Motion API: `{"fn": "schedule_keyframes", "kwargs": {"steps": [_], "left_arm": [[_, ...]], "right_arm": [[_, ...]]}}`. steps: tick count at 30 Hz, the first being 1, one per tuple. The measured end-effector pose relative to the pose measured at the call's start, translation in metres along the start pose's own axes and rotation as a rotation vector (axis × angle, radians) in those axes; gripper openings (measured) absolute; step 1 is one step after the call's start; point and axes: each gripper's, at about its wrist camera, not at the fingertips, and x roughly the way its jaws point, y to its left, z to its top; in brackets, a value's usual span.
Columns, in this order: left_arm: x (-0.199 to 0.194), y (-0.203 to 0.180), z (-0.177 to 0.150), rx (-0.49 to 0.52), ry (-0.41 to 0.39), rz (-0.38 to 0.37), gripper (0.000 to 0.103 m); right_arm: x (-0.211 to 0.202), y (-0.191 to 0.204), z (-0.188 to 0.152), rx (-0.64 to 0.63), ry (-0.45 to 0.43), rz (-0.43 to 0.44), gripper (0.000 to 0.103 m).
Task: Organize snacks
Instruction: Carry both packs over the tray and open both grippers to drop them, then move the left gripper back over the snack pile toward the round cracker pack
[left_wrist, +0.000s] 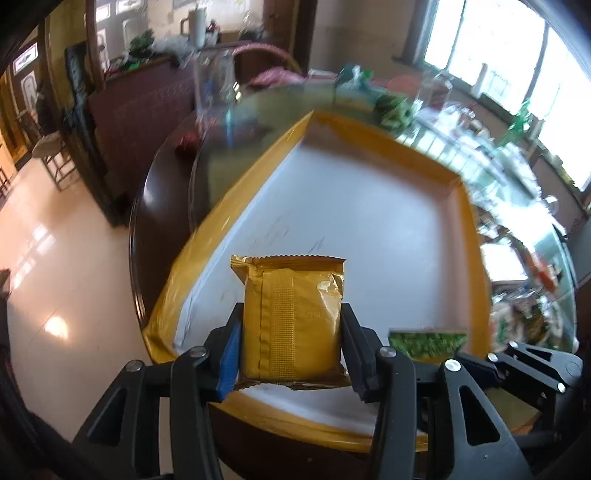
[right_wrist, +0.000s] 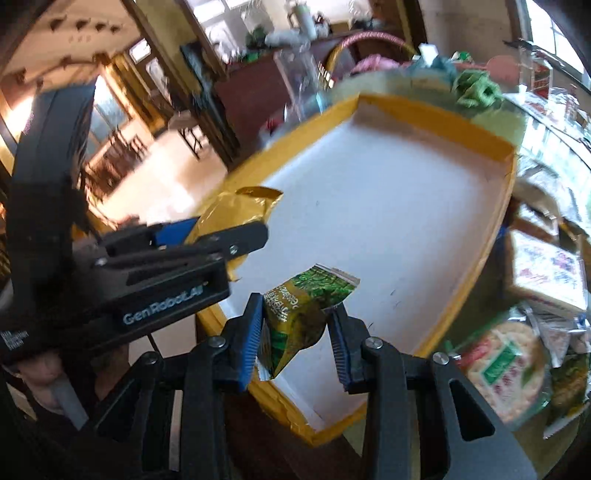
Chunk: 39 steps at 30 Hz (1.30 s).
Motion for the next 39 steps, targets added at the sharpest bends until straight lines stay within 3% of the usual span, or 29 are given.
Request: {"fn": "schedule_keyframes", "kwargs": {"steps": [3, 8, 10, 18, 21, 22, 23, 25, 26, 28, 31, 33, 39], "left_arm": [[-0.013, 0.002, -0.016, 0.027, 0.044, 0.027, 0.048], [-0.031, -0.002, -0.046, 0.040, 0.098, 0.044, 0.048], [-0.044, -0.001, -0.049, 0.020, 0.092, 0.016, 0.048], [-0.058, -0.023, -0.039, -0.001, 0.063, 0.017, 0.049], [-0.062, -0.034, -0.031, -0.028, 0.065, 0.005, 0.055], [-0.070, -0.034, -0.030, -0.043, 0.052, -0.017, 0.060], [-0.063, -0.033, -0.017, -0.055, 0.033, -0.029, 0.070], [-0.070, -0.030, -0.017, -0.075, -0.047, -0.003, 0.079], [-0.058, -0.024, -0.020, -0.078, -0.077, 0.017, 0.079], [-0.093, -0.021, -0.030, -0.069, -0.141, 0.028, 0.079], [-0.115, -0.031, -0.041, -0.025, -0.178, -0.040, 0.079], [-0.109, -0.043, -0.045, -0.001, -0.170, -0.101, 0.080], [-0.037, -0.147, -0.061, 0.080, -0.069, -0.256, 0.080]], "right_arm": [[0.010, 0.001, -0.010, -0.041, 0.057, -0.025, 0.036], [0.000, -0.007, -0.021, -0.089, 0.068, -0.026, 0.036], [-0.004, -0.011, -0.025, -0.092, 0.062, -0.022, 0.036], [-0.007, -0.016, -0.031, -0.056, 0.019, -0.003, 0.038], [-0.015, -0.016, -0.037, -0.020, -0.005, 0.046, 0.049], [-0.021, -0.018, -0.039, -0.001, -0.021, 0.044, 0.059], [-0.027, -0.018, -0.042, 0.008, -0.037, 0.030, 0.062], [-0.045, -0.021, -0.050, 0.026, -0.090, 0.039, 0.072], [-0.058, -0.025, -0.056, 0.044, -0.121, 0.052, 0.072], [-0.076, -0.031, -0.068, 0.062, -0.161, 0.049, 0.072], [-0.106, -0.042, -0.091, 0.091, -0.222, 0.012, 0.072], [-0.124, -0.052, -0.107, 0.118, -0.250, -0.019, 0.072], [-0.168, -0.085, -0.151, 0.200, -0.287, -0.132, 0.072]]}}
